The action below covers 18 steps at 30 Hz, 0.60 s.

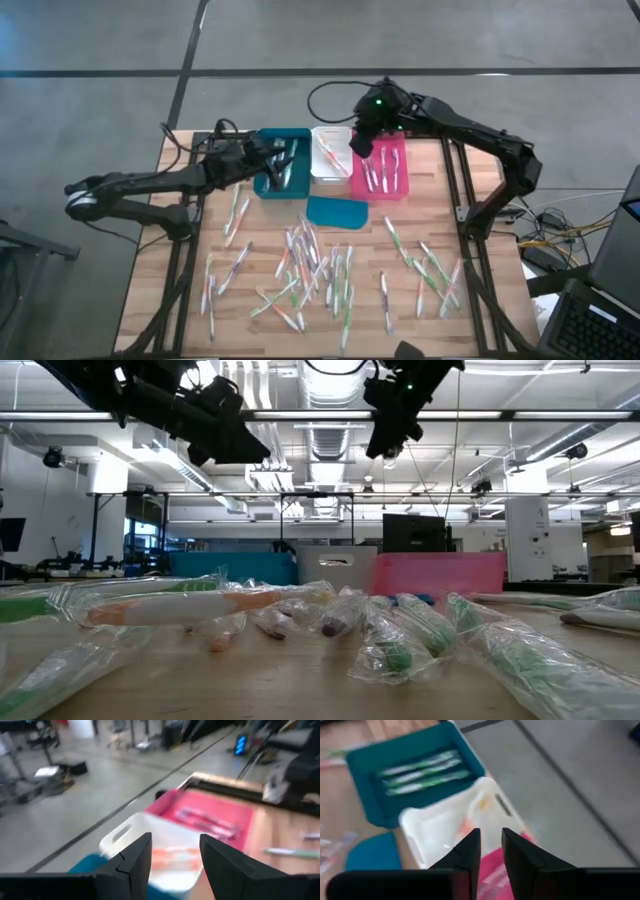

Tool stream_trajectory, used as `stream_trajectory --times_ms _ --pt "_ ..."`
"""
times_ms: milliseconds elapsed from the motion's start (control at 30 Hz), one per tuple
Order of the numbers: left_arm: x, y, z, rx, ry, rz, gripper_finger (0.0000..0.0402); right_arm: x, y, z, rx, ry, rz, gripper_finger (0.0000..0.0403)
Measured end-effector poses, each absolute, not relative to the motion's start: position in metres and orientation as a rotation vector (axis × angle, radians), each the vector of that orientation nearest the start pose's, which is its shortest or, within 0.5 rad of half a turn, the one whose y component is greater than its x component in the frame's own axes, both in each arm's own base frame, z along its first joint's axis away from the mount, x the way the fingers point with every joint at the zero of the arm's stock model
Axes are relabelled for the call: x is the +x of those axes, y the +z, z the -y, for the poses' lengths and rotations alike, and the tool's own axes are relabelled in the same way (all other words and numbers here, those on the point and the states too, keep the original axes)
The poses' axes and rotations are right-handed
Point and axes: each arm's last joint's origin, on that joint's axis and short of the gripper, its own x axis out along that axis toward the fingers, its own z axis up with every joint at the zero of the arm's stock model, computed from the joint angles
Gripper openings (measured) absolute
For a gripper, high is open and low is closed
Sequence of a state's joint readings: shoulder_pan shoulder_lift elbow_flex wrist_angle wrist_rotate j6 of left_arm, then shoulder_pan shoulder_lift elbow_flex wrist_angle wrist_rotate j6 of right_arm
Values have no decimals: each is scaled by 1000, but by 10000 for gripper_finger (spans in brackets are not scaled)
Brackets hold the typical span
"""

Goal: Pick & Place Toothbrushes
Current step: Put the green toothbrush into the blue bin

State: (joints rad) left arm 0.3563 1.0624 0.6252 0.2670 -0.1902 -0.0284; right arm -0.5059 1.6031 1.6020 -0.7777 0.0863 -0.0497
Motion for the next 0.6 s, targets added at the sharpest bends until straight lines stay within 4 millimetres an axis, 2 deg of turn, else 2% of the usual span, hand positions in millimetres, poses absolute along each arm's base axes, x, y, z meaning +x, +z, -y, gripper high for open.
stream_trajectory --times_ms 100,300,600 --pt "217 269 -81 -50 686 -262 172 292 362 167 48 -561 -823 51" --pt "210 270 -66 -124 996 -414 172 282 357 173 12 -548 -912 14" --pt "187 258 -59 -367 1191 -563 172 275 331 190 -32 -547 -960 8"
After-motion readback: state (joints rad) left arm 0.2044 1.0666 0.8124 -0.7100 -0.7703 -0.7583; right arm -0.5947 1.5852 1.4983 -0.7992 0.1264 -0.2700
